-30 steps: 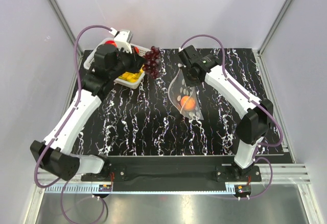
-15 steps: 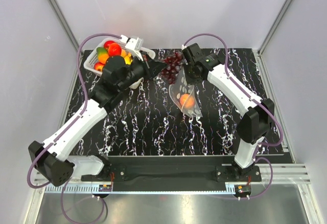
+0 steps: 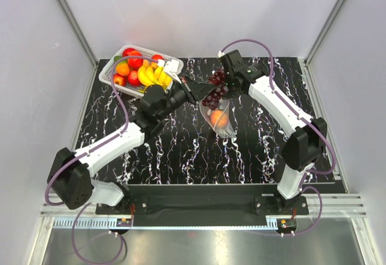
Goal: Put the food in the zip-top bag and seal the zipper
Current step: Place the fake fruit in the zipper food storage bag.
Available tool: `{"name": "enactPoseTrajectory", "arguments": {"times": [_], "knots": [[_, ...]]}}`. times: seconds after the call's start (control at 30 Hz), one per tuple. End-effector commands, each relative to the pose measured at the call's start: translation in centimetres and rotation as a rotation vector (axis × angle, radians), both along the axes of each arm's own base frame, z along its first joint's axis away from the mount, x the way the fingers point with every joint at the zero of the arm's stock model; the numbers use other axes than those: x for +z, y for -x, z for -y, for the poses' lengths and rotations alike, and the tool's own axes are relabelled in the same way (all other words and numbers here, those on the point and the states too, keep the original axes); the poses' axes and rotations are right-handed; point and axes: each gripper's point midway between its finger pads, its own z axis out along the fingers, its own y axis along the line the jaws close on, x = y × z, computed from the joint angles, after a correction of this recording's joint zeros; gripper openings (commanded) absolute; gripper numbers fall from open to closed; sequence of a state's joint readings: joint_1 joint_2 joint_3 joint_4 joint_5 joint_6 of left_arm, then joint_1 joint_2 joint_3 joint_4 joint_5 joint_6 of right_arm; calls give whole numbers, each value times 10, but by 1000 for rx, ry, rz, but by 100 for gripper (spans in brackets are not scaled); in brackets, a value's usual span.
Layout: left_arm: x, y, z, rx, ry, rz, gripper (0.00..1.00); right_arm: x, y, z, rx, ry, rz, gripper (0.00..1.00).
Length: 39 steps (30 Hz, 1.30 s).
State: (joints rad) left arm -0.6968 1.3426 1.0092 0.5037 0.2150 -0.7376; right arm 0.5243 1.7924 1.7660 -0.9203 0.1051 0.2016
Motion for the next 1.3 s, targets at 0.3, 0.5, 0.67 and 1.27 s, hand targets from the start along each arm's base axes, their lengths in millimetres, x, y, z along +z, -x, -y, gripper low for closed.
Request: {"name": "enactPoseTrajectory", "arguments": {"times": [0.3, 0.5, 0.67, 1.27], "knots": [[30, 14, -14, 53, 360, 70, 0, 26, -3, 0, 1, -89, 51, 0], [11, 15, -7, 12, 445, 30, 0, 29, -2, -2, 6, -111, 48, 0], [-11, 13, -11, 75, 431, -13, 0, 30, -2, -2, 8, -111, 48, 0], [-110, 9, -20, 221, 245, -215, 1, 28, -3, -1, 5, -106, 37, 0]]}}
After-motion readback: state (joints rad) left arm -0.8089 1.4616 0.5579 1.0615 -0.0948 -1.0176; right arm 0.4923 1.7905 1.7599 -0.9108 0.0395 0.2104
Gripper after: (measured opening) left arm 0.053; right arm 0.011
